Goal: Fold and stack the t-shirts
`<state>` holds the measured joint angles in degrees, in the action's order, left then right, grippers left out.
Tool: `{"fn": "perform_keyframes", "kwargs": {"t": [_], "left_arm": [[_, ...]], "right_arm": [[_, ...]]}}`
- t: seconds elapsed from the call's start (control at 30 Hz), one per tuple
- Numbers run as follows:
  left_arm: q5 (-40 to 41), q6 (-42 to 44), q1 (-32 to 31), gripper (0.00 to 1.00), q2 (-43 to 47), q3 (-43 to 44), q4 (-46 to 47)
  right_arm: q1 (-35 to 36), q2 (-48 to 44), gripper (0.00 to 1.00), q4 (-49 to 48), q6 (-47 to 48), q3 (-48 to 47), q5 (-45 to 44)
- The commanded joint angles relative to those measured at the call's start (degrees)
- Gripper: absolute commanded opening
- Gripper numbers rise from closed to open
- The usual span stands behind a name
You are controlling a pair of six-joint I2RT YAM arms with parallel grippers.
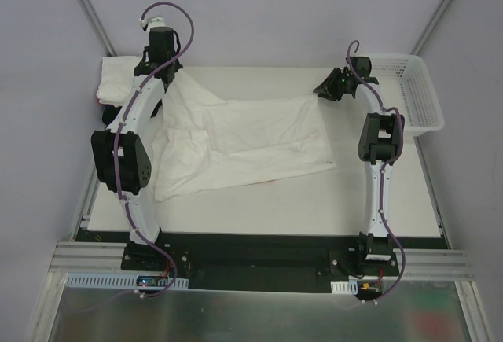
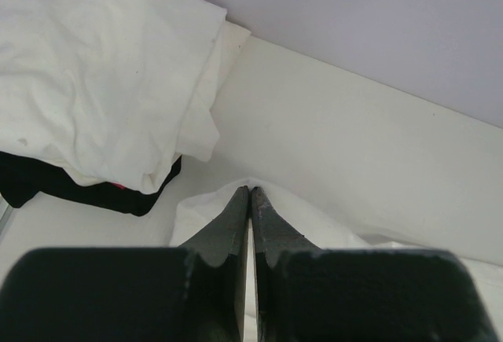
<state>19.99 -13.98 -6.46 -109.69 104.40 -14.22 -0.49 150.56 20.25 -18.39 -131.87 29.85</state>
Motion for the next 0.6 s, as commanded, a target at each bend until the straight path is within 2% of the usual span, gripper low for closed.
{"fn": "perform_keyframes", "kwargs": {"t": [0.0,0.23,0.33,0.47,0.57], "left_arm": [[0.66,-0.26,-0.66,0.0,3.17,0.19,1.21],[0.75,-0.08,-0.66,0.0,2.73,0.8,1.3],[0.58,-0.09,-0.66,0.0,2.64,0.98,1.3],[0.58,-0.08,-0.66,0.0,2.73,0.63,1.3],[0.49,0.0,-0.66,0.0,3.08,0.1,1.3]], "right_arm": [[0.4,-0.62,0.34,0.49,-0.42,0.47,0.13],[1.98,-0.97,0.3,0.05,-0.33,2.06,0.04],[2.25,-1.06,0.2,0.05,-0.42,2.32,-0.14],[2.34,-1.32,0.01,0.05,-0.33,2.59,-0.66],[2.25,-1.59,0.01,0.05,-0.06,2.85,-0.67]]}}
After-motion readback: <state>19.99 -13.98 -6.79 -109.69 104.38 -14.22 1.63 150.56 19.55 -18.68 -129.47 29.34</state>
